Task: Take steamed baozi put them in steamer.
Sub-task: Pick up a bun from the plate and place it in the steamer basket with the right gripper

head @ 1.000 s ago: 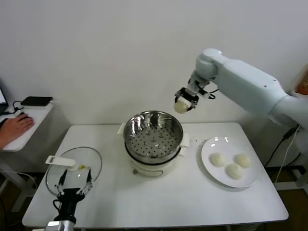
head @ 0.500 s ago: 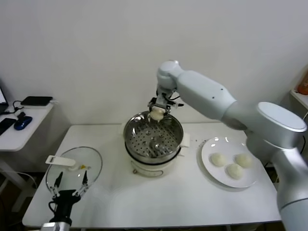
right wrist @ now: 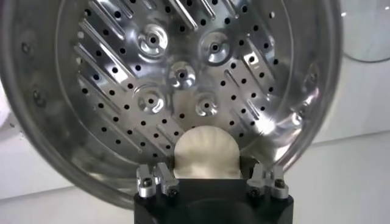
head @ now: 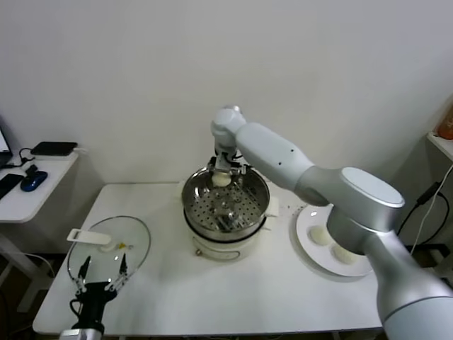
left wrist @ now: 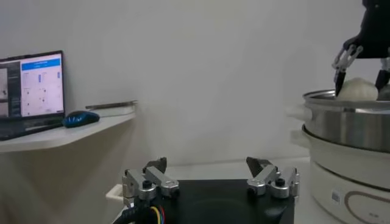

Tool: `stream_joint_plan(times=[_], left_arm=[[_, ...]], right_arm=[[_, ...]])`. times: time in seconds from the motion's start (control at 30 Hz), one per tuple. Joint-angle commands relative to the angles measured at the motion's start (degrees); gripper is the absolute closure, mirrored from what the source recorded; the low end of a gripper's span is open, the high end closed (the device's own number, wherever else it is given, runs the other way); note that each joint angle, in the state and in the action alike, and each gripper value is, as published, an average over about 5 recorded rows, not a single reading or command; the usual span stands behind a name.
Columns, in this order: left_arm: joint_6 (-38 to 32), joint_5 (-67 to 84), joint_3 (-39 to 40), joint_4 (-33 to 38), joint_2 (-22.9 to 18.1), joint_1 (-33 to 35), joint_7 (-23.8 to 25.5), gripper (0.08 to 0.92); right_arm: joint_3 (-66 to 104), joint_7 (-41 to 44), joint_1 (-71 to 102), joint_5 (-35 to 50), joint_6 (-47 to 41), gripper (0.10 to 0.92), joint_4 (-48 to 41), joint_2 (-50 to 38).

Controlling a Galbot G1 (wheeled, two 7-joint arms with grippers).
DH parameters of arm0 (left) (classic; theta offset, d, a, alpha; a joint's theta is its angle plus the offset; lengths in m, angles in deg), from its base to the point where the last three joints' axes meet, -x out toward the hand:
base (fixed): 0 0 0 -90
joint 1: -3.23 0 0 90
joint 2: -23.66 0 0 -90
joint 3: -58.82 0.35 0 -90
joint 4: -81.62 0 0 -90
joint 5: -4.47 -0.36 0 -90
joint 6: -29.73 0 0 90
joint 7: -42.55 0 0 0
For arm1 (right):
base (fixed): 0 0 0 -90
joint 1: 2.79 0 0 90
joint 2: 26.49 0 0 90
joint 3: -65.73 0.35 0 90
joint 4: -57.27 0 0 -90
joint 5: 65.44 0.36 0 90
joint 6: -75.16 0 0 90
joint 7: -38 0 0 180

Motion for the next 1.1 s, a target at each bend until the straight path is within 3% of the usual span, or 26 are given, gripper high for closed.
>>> stream_joint_plan(times=[0.03,0.43,0.67,0.8,0.9,1.1], left_arm=[[0.25,-0.22,0.15,0.02,0.05,-0.09,-0.08,0.177],[0.52,-0.54,0.35,-0.21,-0.13,-0.69,-0.02,0.177],[0.47,-0.49,0.33,-0.39,-0.15,-0.69,-0.05,0.177],[0.54,-0.51,0.39,-0.35,-0.27,-0.76,-0.05,0.177],[0.60,-0.52,0.41,-0.25,-0.33,-0.71,-0.04,0.177],[0.63,-0.56,0.36,-0.13,-0.38,-0.58,-0.04,0.177]], right_arm=[[2.85,-0.67,2.53,-7.46,1.68,0.338,-2.67,1.87],[5.43,-1.71,3.96,-11.01,2.47,0.335,-4.10,3.03],[6.24,-1.93,4.08,-11.28,3.08,0.217,-4.33,3.05],[6.31,-1.00,3.17,-9.46,3.79,0.204,-3.56,2.55],[3.62,0.97,0.58,-2.64,3.30,0.203,-0.60,0.31],[-7.00,6.04,-7.75,19.28,-1.56,0.203,8.18,-7.40]])
